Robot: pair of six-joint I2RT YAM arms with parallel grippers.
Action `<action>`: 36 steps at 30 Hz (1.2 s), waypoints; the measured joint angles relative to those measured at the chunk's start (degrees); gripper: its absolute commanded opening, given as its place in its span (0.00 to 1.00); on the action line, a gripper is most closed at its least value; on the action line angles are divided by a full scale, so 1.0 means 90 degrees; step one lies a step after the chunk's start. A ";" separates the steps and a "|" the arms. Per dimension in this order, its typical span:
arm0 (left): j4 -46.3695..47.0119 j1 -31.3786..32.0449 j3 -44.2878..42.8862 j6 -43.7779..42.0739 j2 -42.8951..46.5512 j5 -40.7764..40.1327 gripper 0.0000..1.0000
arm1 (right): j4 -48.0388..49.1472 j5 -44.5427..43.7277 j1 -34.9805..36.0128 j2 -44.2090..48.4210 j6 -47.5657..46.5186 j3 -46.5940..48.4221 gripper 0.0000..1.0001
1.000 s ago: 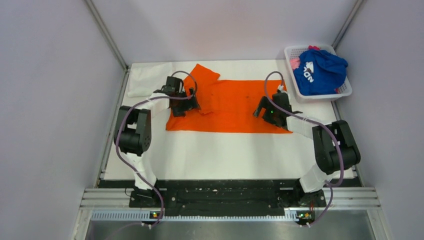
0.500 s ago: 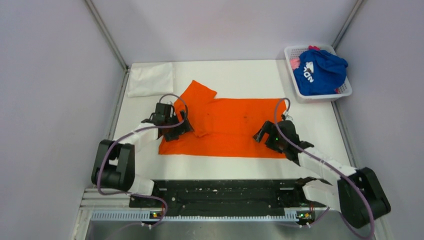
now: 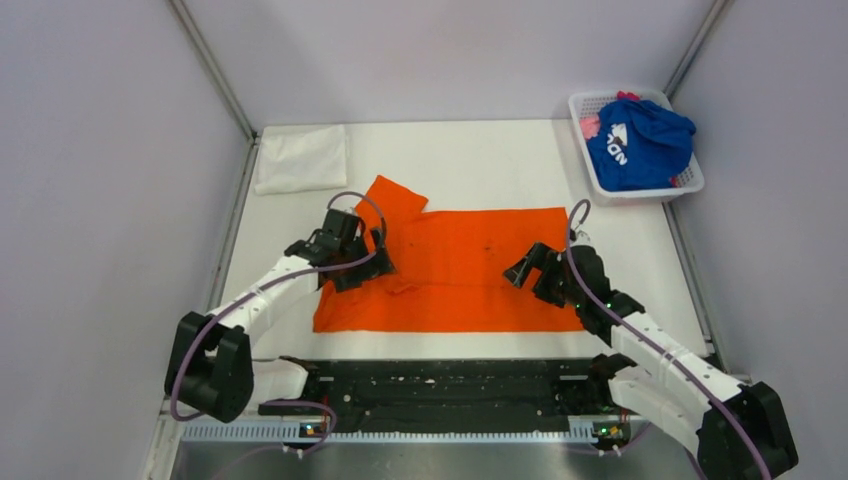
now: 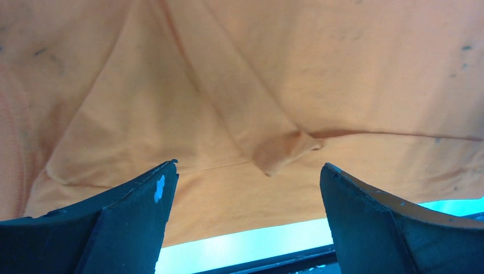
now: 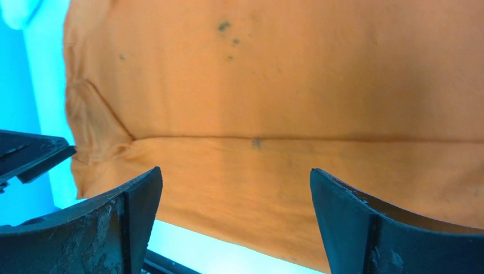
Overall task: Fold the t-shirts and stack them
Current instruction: Fold the flattened tshirt in 1/3 of the way
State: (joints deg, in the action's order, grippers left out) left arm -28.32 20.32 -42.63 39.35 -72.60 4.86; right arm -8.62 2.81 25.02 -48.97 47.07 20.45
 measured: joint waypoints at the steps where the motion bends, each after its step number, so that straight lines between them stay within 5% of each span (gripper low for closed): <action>1: 0.0000 0.0126 -0.0172 0.0007 -0.0002 -0.0090 0.99 | 0.0085 0.0034 0.0000 -0.0019 -0.0027 0.0080 0.99; 22: 0.0583 0.0845 -0.0814 0.0163 -0.1804 0.0027 0.99 | 0.0102 -0.0270 0.0000 0.0253 -0.0114 0.0155 0.99; 36: 0.0542 0.0877 -0.3293 -0.0226 -0.3313 -0.0087 0.99 | -0.0342 -0.0862 0.0000 0.0493 -0.0282 0.0158 0.99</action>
State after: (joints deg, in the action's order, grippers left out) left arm -23.44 28.21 -72.27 37.32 -102.41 4.08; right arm -11.70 -4.95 25.02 -44.53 44.53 21.87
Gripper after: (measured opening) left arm 0.991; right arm 0.986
